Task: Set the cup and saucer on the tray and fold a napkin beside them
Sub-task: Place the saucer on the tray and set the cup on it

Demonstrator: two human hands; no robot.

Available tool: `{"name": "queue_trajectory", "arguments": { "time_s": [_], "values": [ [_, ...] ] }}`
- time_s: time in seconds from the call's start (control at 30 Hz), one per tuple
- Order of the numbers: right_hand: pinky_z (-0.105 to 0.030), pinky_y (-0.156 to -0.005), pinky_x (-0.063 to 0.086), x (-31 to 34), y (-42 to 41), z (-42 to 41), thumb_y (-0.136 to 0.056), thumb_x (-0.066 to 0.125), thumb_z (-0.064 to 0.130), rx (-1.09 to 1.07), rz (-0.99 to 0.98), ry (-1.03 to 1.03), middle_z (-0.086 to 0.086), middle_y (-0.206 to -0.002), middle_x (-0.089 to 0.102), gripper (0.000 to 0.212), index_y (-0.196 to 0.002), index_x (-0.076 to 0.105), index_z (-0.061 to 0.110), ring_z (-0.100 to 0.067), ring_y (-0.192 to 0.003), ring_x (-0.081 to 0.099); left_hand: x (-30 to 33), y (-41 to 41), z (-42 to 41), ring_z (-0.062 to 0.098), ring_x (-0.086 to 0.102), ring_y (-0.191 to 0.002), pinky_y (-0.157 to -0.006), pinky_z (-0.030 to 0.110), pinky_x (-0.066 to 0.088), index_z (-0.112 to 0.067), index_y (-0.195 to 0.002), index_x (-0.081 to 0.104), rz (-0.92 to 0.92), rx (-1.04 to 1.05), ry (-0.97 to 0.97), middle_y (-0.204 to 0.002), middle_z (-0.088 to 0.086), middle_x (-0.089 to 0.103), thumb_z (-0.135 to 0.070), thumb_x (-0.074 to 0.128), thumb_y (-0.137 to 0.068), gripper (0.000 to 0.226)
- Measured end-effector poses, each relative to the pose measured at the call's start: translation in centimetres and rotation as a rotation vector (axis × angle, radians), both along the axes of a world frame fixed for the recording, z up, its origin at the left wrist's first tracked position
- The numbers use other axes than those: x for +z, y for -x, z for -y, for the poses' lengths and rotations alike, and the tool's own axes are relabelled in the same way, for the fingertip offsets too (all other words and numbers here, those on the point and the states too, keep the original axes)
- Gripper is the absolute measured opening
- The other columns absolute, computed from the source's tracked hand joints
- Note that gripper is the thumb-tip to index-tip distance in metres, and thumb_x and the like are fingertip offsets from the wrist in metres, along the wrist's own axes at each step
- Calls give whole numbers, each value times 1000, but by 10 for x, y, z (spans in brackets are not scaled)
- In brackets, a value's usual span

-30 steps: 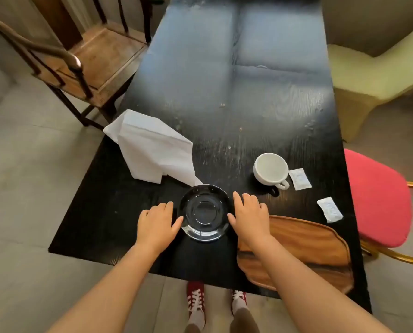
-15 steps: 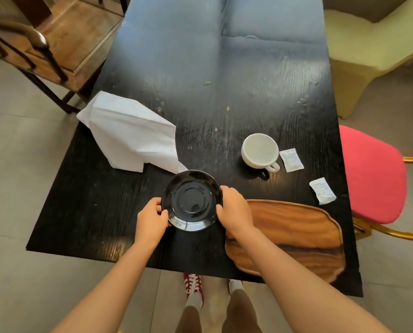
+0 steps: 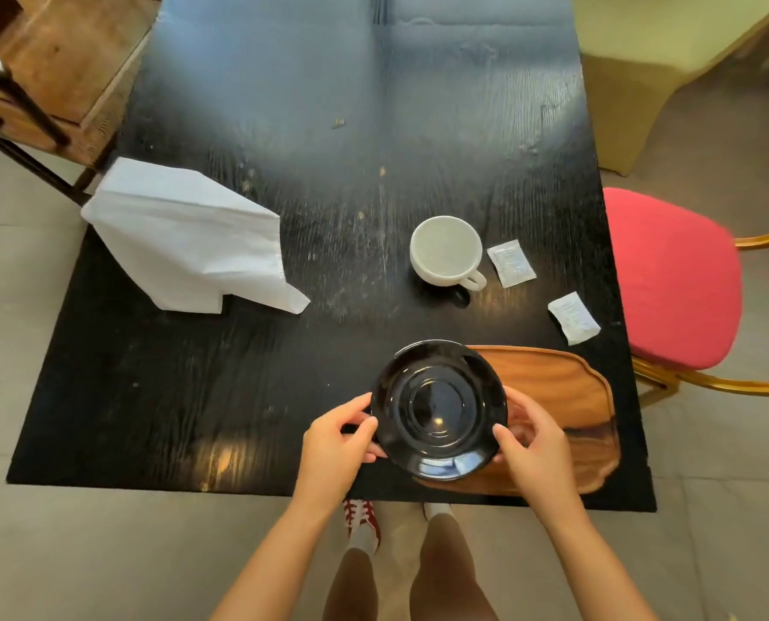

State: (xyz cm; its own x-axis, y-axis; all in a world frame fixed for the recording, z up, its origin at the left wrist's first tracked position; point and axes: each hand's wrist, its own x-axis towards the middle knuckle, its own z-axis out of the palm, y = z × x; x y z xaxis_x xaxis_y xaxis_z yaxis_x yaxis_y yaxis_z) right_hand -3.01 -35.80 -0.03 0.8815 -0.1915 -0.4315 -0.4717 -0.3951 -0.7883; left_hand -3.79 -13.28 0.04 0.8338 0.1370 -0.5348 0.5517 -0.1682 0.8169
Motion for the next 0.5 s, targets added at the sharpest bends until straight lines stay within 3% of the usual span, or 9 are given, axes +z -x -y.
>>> {"name": "queue_trajectory", "arguments": {
  "time_s": [0.1,0.23,0.5],
  "values": [
    [-26,-60,56,-8,11,17,-85,59,0,-41,-48,23,-9,-108,59,49,-127,52,24,-23,-81,61,-6,8,19,13,70,-64,-59,18,56,-36,-112,55,-8,-31,0,-76,-3,69,-5,57,-89,39],
    [-17,-53,53,-16,15,22,-86,58,-1,-37,-75,17,-9,-100,58,49,-128,51,22,-23,-75,61,-14,13,26,13,69,-64,-58,17,55,-37,-109,55,-10,-19,-35,-76,-2,68,-3,58,-88,40],
    [-26,-61,59,-20,13,21,-87,59,3,11,-68,49,-4,-104,58,46,-127,50,23,-18,-80,62,-17,9,25,13,69,-66,-60,19,56,-24,-120,56,-17,-18,-91,-79,-3,68,-4,58,-88,38]
  ]
}}
